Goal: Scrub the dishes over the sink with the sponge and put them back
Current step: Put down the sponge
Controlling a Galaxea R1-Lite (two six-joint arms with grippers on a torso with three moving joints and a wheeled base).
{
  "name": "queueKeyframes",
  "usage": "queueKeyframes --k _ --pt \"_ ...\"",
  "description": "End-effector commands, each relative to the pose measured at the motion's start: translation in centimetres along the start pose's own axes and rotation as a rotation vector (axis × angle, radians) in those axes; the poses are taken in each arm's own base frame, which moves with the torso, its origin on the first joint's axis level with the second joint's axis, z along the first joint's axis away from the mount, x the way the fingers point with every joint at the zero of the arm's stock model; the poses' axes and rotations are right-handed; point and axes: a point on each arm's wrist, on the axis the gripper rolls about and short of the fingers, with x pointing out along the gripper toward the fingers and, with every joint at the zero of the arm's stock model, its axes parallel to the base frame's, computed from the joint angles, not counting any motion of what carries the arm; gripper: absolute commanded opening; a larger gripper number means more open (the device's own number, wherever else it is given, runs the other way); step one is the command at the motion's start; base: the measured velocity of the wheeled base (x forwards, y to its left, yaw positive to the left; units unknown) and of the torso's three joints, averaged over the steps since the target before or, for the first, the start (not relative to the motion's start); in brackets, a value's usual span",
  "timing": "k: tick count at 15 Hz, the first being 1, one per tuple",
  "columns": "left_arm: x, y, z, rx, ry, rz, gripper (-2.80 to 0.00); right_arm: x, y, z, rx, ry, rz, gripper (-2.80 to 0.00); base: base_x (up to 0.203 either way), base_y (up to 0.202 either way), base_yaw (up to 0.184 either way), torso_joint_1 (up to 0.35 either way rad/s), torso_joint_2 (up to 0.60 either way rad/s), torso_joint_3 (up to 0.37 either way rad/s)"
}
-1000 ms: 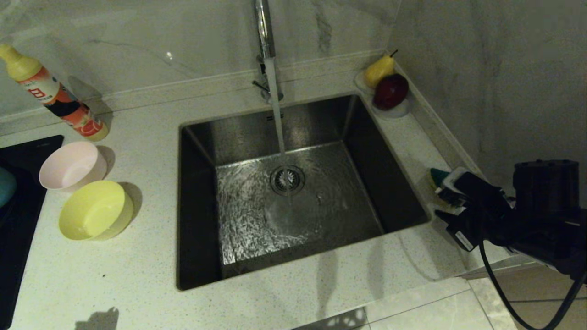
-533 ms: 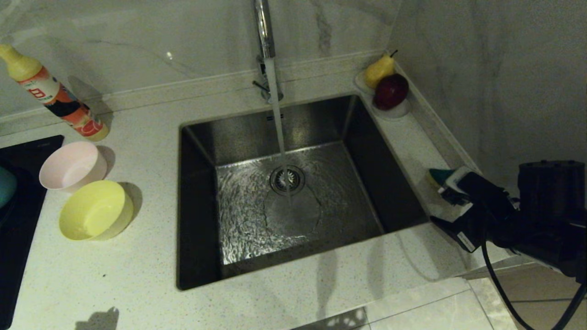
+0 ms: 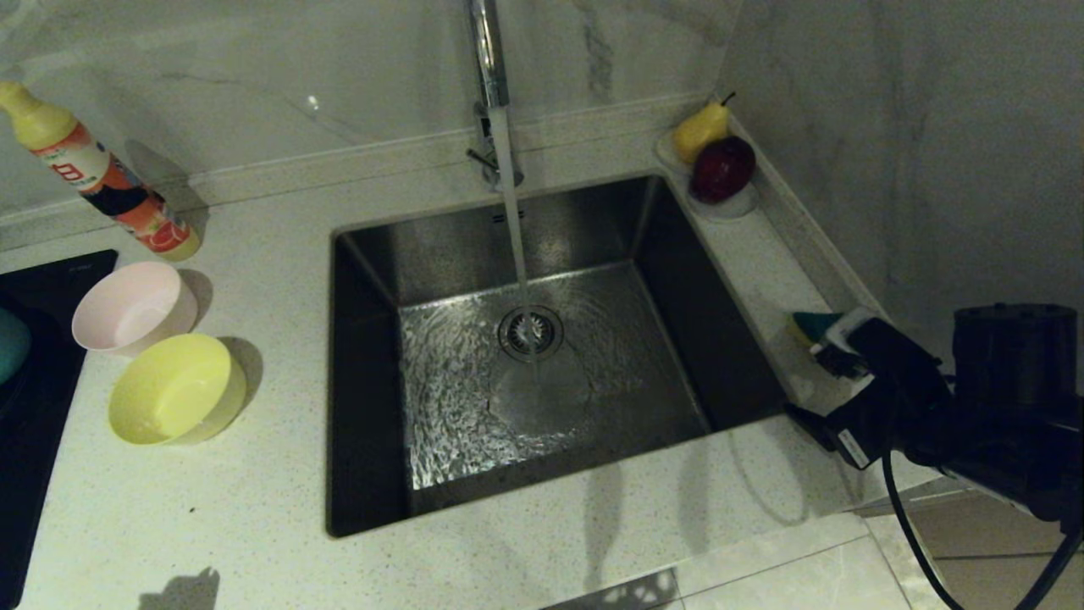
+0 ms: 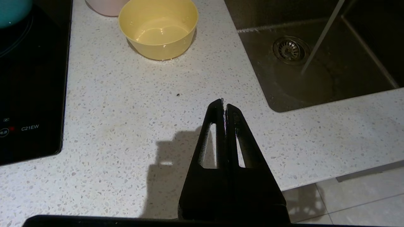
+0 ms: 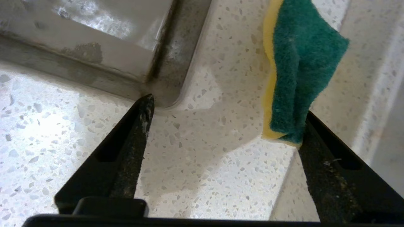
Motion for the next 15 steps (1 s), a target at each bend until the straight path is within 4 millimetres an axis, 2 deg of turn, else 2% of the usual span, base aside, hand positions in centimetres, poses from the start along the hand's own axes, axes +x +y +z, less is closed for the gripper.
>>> queueKeyframes --k 1,7,15 --pt "0.2 0.0 -1.1 0.0 0.037 0.0 -2.8 0.1 -0.1 0.3 0.0 0.002 -0.028 0.0 0.0 0.0 0.0 0.0 0.0 0.0" --pt "0.2 0.0 -1.1 0.0 0.037 0.0 -2.8 0.0 0.6 1.0 0.101 -0.032 -0.022 0.0 0.0 0.0 0.0 0.0 0.0 0.0" --pt "0.2 0.0 -1.1 0.0 0.038 0.0 -2.8 -0.9 -0.2 1.9 0.208 -0.071 -0.074 0.0 0.0 0.0 0.0 0.0 0.0 0.0"
